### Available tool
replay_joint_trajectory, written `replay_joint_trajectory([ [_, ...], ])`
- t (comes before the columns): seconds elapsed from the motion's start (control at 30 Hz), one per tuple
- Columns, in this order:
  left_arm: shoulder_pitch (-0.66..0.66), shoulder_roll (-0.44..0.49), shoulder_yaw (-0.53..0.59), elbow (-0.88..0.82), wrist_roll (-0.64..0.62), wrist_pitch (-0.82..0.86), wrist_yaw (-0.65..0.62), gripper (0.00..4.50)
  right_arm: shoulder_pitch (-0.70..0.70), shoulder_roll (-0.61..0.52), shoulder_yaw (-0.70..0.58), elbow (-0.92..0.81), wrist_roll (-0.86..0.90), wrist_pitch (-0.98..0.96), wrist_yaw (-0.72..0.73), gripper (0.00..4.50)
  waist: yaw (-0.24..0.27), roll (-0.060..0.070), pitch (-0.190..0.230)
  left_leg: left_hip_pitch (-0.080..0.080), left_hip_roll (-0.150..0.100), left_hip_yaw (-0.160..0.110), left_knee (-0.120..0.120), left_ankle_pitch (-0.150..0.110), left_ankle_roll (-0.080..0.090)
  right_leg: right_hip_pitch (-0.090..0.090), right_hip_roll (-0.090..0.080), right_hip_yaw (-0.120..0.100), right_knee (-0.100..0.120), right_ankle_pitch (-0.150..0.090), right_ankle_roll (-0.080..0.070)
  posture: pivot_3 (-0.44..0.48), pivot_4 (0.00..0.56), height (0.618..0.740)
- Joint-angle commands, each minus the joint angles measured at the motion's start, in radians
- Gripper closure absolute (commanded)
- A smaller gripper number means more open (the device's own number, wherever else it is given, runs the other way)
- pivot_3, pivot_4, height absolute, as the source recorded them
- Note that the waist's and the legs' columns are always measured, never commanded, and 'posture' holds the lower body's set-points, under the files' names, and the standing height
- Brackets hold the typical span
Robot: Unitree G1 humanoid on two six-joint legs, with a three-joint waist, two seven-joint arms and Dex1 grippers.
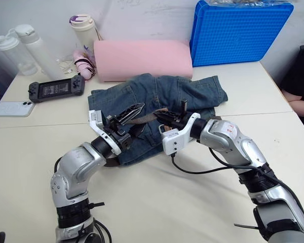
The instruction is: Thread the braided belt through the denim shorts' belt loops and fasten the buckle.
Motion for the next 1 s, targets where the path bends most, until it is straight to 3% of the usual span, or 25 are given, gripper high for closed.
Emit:
replay_joint_trajectory([
  [0.03,0.041,-0.069,-0.027,-0.105,-0.014,-0.073,0.107,1.94,-0.007,0.005,-0.027,-0.036,-0.008,-0.014,-0.02,4.5,0.002,0.0,0.0,0.0,0.0,0.0,0.0,0.0,0.0,0.0,0.0,0.0,0.0,0.0,0.0,0.0,0.15,0.74],
  [0.07,0.058,-0.082,-0.04,-0.124,-0.014,-0.092,0.13,2.24,-0.005,0.004,-0.028,-0.037,-0.009,-0.014,-0.021,4.5,0.004,0.0,0.0,0.0,0.0,0.0,0.0,0.0,0.0,0.0,0.0,0.0,0.0,0.0,0.0,0.0,0.15,0.74],
  [0.27,0.12,-0.114,-0.096,-0.204,-0.014,-0.208,0.241,2.24,0.009,0.008,-0.029,-0.045,-0.02,-0.012,-0.021,4.5,0.007,0.0,0.0,0.0,0.0,0.0,0.0,0.0,0.0,0.001,0.0,0.0,-0.003,0.0,0.0,0.0,0.15,0.74],
  [0.53,0.173,-0.115,-0.145,-0.231,-0.014,-0.271,0.271,2.24,0.007,0.015,-0.026,-0.046,-0.021,-0.018,-0.018,4.5,0.006,0.0,0.0,0.0,0.0,0.0,0.0,0.0,0.0,0.001,0.0,0.0,-0.006,0.0,0.0,0.0,0.15,0.74],
  [0.7,0.185,-0.117,-0.163,-0.225,-0.014,-0.268,0.265,4.48,0.008,0.021,-0.023,-0.053,-0.012,-0.017,-0.009,4.5,0.007,0.0,0.0,0.0,0.0,0.0,0.0,0.0,0.0,0.001,0.001,0.0,-0.007,0.0,0.0,0.0,0.15,0.74],
  [0.87,0.196,-0.108,-0.171,-0.225,-0.014,-0.26,0.259,4.48,0.013,0.024,-0.026,-0.061,-0.005,-0.006,-0.004,4.5,0.006,0.0,0.0,0.0,0.0,0.0,0.0,0.0,0.0,0.001,0.001,0.0,-0.007,0.0,0.0,0.0,0.15,0.74],
  [0.97,0.2,-0.082,-0.166,-0.224,-0.014,-0.25,0.238,4.48,0.033,0.04,-0.034,-0.073,0.105,0.05,0.052,4.5,0.006,0.0,0.0,0.0,0.001,0.0,-0.001,0.0,0.0,0.001,0.001,0.0,-0.008,0.0,0.0,0.0,0.15,0.74],
  [1.0,0.201,-0.068,-0.158,-0.222,-0.014,-0.242,0.224,4.5,0.042,0.047,-0.038,-0.081,0.159,0.074,0.079,4.05,0.006,0.0,0.0,0.0,0.001,0.0,-0.001,0.0,0.0,0.001,0.001,0.0,-0.008,0.0,0.0,0.0,0.15,0.74],
])
